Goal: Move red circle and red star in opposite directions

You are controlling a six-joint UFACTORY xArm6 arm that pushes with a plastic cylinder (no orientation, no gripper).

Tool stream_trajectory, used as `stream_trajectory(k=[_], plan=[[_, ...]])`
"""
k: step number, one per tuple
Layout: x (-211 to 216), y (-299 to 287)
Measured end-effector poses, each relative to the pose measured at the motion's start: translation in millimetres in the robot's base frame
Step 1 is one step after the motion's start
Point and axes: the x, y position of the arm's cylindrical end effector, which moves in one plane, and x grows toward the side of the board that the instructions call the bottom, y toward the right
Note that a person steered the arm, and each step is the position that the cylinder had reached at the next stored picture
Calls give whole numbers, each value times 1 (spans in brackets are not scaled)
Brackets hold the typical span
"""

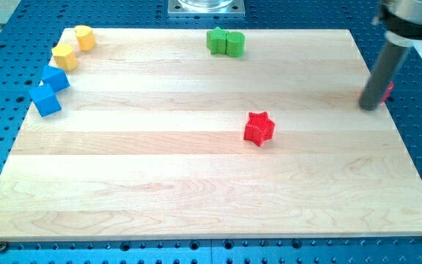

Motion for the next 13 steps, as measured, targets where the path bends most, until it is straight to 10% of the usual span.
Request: stream_trajectory(k=[4,5,13], plan=[[43,-398],[60,-299],[60,-520]])
